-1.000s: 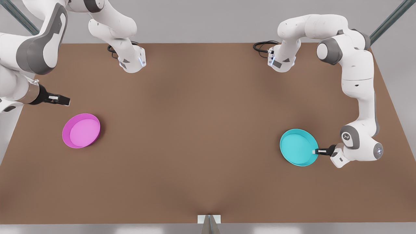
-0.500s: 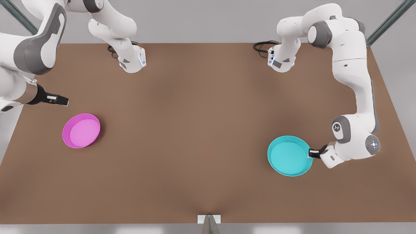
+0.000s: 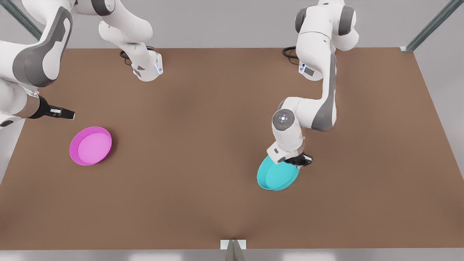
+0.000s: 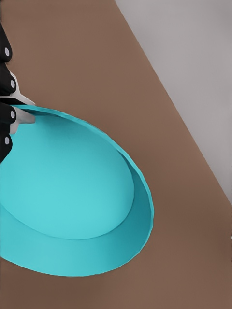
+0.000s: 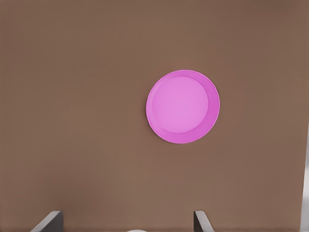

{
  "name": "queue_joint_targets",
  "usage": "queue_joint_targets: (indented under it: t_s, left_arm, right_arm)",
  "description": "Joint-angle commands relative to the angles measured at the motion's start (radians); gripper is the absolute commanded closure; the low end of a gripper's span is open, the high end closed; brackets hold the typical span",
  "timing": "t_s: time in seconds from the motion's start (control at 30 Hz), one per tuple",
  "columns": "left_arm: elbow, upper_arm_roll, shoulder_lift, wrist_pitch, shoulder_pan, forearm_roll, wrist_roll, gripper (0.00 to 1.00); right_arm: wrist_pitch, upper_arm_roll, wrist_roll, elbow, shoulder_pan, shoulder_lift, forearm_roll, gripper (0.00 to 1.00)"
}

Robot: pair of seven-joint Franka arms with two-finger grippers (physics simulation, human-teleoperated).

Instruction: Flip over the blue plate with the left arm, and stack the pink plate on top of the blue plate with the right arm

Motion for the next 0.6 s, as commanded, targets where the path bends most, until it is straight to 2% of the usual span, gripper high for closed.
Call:
queue_joint_targets:
  t_s: [0.0, 0.1, 0.23, 0.33, 0.57]
  left_arm:
    - [0.004, 0.106, 0.043, 0.004, -0.119, 0.017, -0.686, 0.79]
    - [-0.002, 0.121, 0.063, -0.009, -0.208, 0.296, -0.857, 0.79]
    - [-0.008, 0.121, 0.158, -0.153, -0.342, 0.545, -1.13, 0.79]
    - [-0.01, 0.121, 0.224, -0.279, -0.428, 0.637, -1.308, 0.79]
    - [-0.01, 0.084, 0.344, -0.3, -0.484, 0.727, -1.549, 0.79]
  right_arm:
    - [0.001, 0.0, -0.017, 0.0, -0.009, -0.001, 0.001, 0.0]
    - [0.001, 0.0, -0.017, 0.0, -0.012, 0.006, 0.001, 0.0]
    - [0.001, 0.0, -0.031, 0.0, -0.021, 0.006, 0.002, 0.0]
    - [0.003, 0.0, -0.031, 0.0, -0.026, 0.012, 0.002, 0.0]
    - [0.009, 0.0, -0.031, -0.001, -0.032, 0.016, 0.002, 0.0]
